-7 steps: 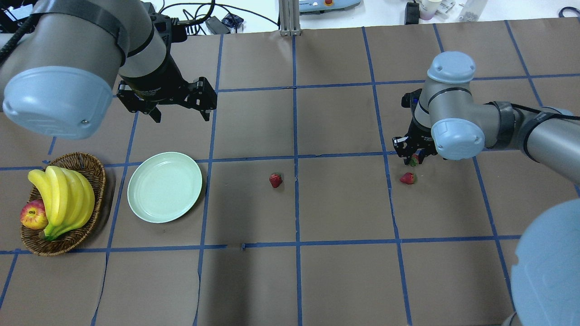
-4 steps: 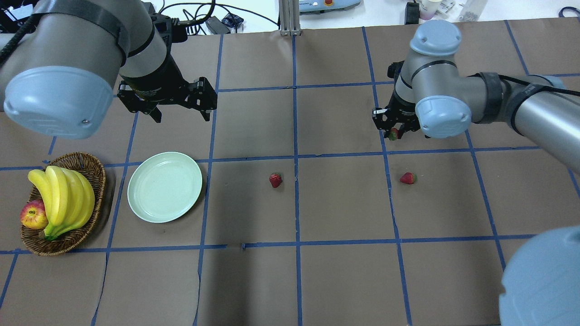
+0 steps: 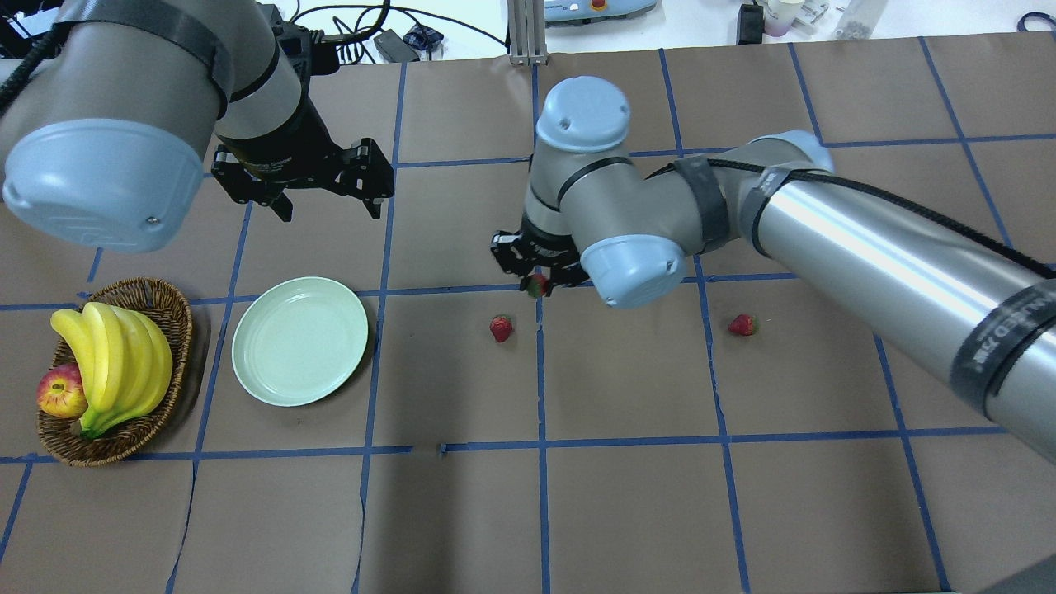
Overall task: Collect all strawberries into plate
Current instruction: 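Carry the second strawberry beside the first and release it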
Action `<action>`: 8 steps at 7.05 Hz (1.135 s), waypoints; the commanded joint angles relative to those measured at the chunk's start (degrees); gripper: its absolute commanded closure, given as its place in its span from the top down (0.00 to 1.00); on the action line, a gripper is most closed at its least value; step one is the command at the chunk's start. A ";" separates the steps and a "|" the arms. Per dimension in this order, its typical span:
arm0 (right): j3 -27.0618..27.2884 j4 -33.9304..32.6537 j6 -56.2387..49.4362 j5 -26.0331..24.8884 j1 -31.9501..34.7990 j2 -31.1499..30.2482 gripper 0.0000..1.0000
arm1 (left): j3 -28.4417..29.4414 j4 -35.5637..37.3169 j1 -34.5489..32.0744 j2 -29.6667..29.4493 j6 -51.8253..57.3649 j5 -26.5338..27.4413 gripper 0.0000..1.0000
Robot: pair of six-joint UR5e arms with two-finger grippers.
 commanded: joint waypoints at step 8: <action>0.60 -0.76 4.69 4.71 6.65 6.26 1.00 | -0.01 -0.06 0.37 0.15 0.34 0.00 1.00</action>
